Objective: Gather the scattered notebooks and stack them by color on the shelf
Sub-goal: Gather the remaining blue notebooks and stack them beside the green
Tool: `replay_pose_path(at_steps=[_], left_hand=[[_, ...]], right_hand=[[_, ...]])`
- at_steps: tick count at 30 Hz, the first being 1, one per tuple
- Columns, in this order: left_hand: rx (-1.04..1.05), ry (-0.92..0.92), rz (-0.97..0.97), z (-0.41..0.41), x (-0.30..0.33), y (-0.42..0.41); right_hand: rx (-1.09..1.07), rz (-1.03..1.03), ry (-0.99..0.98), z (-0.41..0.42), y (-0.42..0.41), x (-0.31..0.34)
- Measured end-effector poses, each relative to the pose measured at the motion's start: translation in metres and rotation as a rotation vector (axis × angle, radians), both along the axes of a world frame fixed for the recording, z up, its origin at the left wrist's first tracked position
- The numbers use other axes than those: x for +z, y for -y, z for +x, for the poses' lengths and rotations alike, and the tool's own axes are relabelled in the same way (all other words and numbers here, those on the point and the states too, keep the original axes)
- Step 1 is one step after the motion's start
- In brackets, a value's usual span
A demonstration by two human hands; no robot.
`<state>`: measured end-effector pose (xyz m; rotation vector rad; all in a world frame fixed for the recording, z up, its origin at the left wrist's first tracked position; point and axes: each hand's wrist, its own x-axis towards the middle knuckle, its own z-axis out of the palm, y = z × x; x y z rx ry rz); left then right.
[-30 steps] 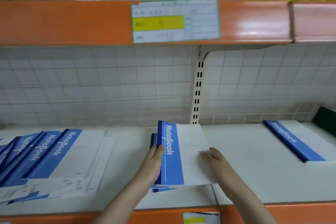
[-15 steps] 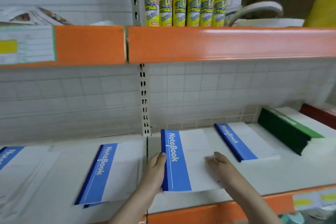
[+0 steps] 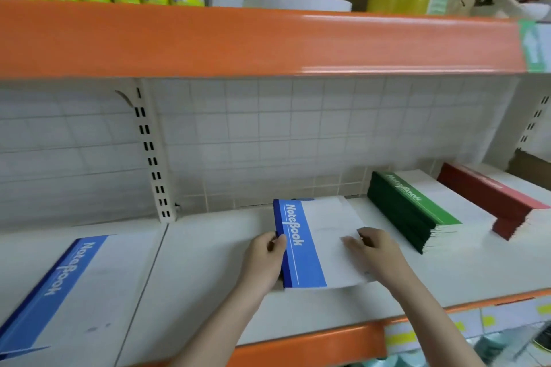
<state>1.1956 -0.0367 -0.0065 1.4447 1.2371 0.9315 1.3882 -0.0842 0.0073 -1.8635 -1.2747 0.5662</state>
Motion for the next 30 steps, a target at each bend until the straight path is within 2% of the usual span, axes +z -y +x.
replay_pose_path(at_steps=[3, 10, 20, 30], left_hand=[[0.0, -0.007, 0.045, 0.025, -0.004, -0.013], [0.035, -0.097, 0.083, 0.058, -0.015, -0.041], [0.051, -0.28, 0.128, 0.072, -0.021, -0.056], [0.063, -0.482, 0.272, 0.075, -0.024, -0.064]], right_hand=[[-0.036, 0.001, 0.112, 0.025, -0.012, -0.004], [-0.029, -0.005, 0.176, 0.057, -0.038, -0.013], [0.011, -0.025, 0.208, 0.077, -0.061, -0.023], [0.049, -0.034, 0.254, 0.078, -0.07, -0.027]])
